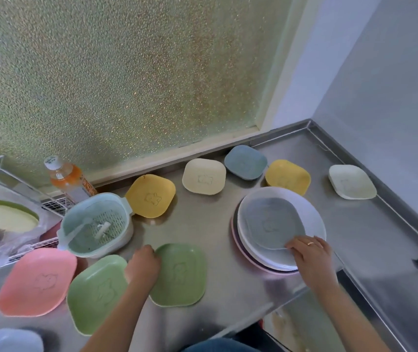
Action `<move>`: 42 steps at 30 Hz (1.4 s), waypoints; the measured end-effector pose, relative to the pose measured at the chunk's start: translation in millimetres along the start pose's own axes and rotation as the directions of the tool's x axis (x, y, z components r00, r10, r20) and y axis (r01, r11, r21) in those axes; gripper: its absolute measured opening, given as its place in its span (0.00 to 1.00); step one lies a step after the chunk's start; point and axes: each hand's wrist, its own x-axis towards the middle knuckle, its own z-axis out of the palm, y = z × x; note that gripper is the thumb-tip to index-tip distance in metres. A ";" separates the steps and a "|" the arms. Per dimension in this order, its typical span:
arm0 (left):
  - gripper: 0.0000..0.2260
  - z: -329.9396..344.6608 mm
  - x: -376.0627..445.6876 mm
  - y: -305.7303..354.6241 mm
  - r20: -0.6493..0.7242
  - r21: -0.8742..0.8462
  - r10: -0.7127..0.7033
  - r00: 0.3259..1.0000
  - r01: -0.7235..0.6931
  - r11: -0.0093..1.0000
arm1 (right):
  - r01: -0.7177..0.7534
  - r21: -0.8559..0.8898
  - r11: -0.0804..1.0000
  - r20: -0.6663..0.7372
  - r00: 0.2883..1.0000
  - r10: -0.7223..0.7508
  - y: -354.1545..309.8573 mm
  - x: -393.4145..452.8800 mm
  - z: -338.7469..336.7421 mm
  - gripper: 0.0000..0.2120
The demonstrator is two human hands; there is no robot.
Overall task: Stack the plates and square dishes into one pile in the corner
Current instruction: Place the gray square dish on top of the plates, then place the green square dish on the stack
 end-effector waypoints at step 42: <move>0.21 65.4 -86.2 222.4 -0.248 -0.404 0.246 0.937 -0.331 0.853 | 0.327 0.221 0.919 0.079 0.933 -0.351 34.1 19.6 -16.1 0.02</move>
